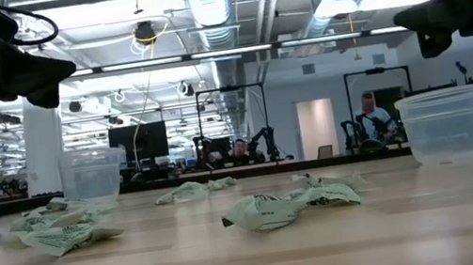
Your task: Pick and place Stevia / Truvia into bins
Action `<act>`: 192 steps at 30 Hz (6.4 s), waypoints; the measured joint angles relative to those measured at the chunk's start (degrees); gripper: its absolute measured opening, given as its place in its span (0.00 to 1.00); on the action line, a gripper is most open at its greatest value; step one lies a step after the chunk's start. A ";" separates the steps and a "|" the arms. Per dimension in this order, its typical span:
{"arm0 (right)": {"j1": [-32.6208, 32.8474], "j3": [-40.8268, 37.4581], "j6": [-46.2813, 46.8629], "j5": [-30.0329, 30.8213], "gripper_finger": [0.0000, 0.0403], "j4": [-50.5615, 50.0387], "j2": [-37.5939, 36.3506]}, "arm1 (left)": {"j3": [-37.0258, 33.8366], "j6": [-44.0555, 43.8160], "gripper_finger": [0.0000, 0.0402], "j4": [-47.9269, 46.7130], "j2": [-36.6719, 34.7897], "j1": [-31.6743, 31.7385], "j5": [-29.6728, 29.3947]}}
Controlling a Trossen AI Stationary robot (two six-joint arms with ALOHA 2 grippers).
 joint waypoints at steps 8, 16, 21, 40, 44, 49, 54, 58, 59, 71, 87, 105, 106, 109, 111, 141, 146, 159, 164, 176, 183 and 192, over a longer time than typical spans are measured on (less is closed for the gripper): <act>0.00 0.00 0.00 -0.01 0.00 0.00 0.00 | 0.00 0.02 0.00 0.01 0.00 0.00 0.01; -0.01 0.00 0.00 -0.01 0.00 0.00 0.00 | 0.00 0.00 0.00 0.02 0.00 0.00 0.02; -0.01 -0.01 0.00 0.01 0.00 0.00 0.00 | -0.01 0.00 0.00 0.01 -0.01 0.00 0.00; -0.10 -0.02 0.34 1.56 0.00 2.76 0.04 | -0.02 -1.50 0.00 0.55 0.00 0.00 0.04; -0.19 -0.02 1.13 1.56 0.00 12.96 0.01 | -0.04 -1.75 0.00 3.88 0.00 0.00 0.11; 0.01 -0.02 5.02 1.56 0.00 29.37 0.00 | -0.04 -5.19 0.00 7.67 -0.02 0.00 1.70; 0.01 0.03 7.51 1.55 0.00 40.43 0.00 | -0.04 -9.93 0.00 12.00 0.00 0.00 3.82; 0.01 3.01 7.52 0.52 0.00 39.47 0.15 | -0.04 -10.19 0.00 21.00 -0.02 0.02 11.17; 0.03 3.85 7.53 -0.52 0.00 38.51 0.49 | -0.04 -10.10 0.00 22.86 -0.02 0.02 12.90; -0.08 7.69 7.45 -3.09 0.00 24.39 2.29 | 12.80 -8.15 0.00 -9.92 2.82 0.00 -4.50; -0.09 7.74 7.48 -2.57 0.00 21.00 2.29 | 31.29 -16.70 0.00 -20.18 34.47 1.31 -25.15; -0.09 7.78 7.50 -2.89 0.00 20.59 2.29 | 53.29 -21.73 0.00 -59.34 73.29 15.07 -8.47; -0.10 7.78 7.50 -2.90 0.00 20.59 2.29 | 53.29 -21.68 0.00 -59.46 74.80 15.99 -8.46; -0.09 7.78 7.50 -2.94 0.00 20.59 2.28 | 53.29 -21.10 0.00 -59.28 79.00 18.20 -8.50; -0.08 7.78 7.50 -2.94 0.00 20.59 2.29 | 53.29 -20.59 0.00 -59.26 81.36 19.34 -8.48; -0.10 7.78 7.50 -3.01 0.00 20.54 2.27 | 59.33 -13.82 0.00 -61.36 74.61 34.04 -17.42; -0.09 7.78 7.52 -3.01 0.00 20.31 2.28 | 58.45 -12.30 0.00 -60.68 77.13 39.81 -13.00; -0.08 7.78 7.52 -3.01 0.00 19.69 2.27 | 58.40 -7.20 0.00 -53.54 89.77 39.53 -2.05; -0.08 7.78 7.52 -3.01 0.00 19.69 2.29 | 58.36 -4.80 0.00 -51.63 91.62 37.45 2.96; -0.09 7.78 7.52 -3.01 0.00 19.69 2.27 | 58.38 -1.68 0.00 -50.01 91.12 29.78 7.19; -0.09 7.78 7.52 -3.01 0.00 19.69 2.28 | 58.38 0.64 0.00 -48.87 91.12 24.23 11.38; -0.08 7.78 7.52 -3.01 0.00 19.67 2.29 | 59.11 3.82 0.00 -36.94 91.12 17.56 14.63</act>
